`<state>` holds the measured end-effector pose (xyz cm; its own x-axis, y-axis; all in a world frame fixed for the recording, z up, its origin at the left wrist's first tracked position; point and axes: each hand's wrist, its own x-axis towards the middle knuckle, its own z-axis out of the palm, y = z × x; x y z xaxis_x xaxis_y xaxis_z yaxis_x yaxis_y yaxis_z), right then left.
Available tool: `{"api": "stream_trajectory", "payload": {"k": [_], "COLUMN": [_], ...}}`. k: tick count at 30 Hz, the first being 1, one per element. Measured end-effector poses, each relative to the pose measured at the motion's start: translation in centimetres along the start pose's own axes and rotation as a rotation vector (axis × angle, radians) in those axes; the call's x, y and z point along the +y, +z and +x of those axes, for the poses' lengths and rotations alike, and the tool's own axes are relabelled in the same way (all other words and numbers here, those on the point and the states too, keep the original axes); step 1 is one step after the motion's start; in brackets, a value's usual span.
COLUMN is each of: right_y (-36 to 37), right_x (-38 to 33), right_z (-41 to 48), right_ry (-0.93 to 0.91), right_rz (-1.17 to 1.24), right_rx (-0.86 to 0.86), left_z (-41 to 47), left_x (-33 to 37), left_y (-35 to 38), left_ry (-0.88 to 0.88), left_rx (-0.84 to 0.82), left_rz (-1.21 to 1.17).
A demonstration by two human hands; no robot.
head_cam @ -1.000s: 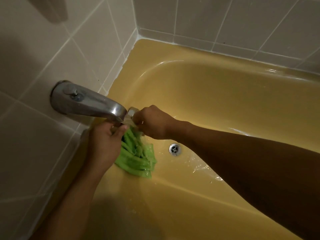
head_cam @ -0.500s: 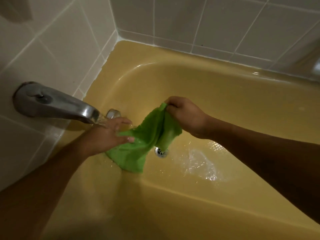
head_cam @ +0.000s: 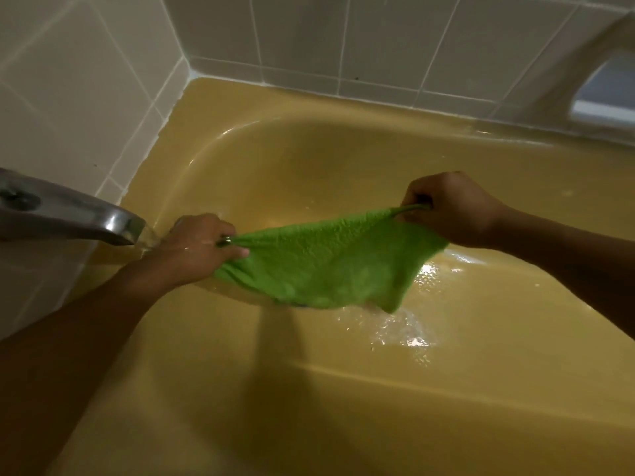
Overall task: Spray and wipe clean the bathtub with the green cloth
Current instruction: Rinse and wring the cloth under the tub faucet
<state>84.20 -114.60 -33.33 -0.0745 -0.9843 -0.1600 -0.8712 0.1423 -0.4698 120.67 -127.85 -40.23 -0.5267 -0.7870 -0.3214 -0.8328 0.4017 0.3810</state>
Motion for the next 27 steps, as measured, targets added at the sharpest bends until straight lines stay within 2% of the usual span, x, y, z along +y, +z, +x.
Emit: {"api": "stream_trajectory", "payload": {"k": [3,6,10,16,20,22,23,25,27], "right_y": [0.4,0.8,1.1,0.2,-0.3,-0.1,0.0,0.4,0.9], "right_x": [1.5,2.2,2.5,1.9,2.6,3.0,3.2,3.6,3.9], "right_z": [-0.5,-1.0,-0.9,0.2,0.3,0.2,0.2,0.1,0.0], "right_ry": [-0.023,-0.026,0.040,0.067,0.090,0.134,0.165,0.220,0.259], "right_rz": [-0.064,-0.045,0.039,0.216,0.242,0.241,0.229,0.202,0.185], "right_rx": [0.018,0.009,0.018,0.129,0.108,0.089,0.081,0.067,0.061], "left_z": [-0.5,-1.1,-2.2,-2.9,-3.3,-3.1,-2.8,-2.8,-3.0], "left_x": [-0.7,-1.1,-0.6,-0.5,0.5,0.6,0.2,-0.3,-0.2], "left_y": [0.6,0.6,0.7,0.3,0.6,0.7,0.8,0.9,0.9], "left_ry": [0.068,0.064,-0.018,-0.105,-0.116,-0.109,-0.104,-0.114,-0.135], "left_rx": [0.048,0.050,0.032,0.013,0.052,0.143,0.196,0.200,0.228], "left_rz": [-0.089,-0.224,-0.413,-0.630,-0.737,-0.704,-0.612,-0.390,-0.325]}}
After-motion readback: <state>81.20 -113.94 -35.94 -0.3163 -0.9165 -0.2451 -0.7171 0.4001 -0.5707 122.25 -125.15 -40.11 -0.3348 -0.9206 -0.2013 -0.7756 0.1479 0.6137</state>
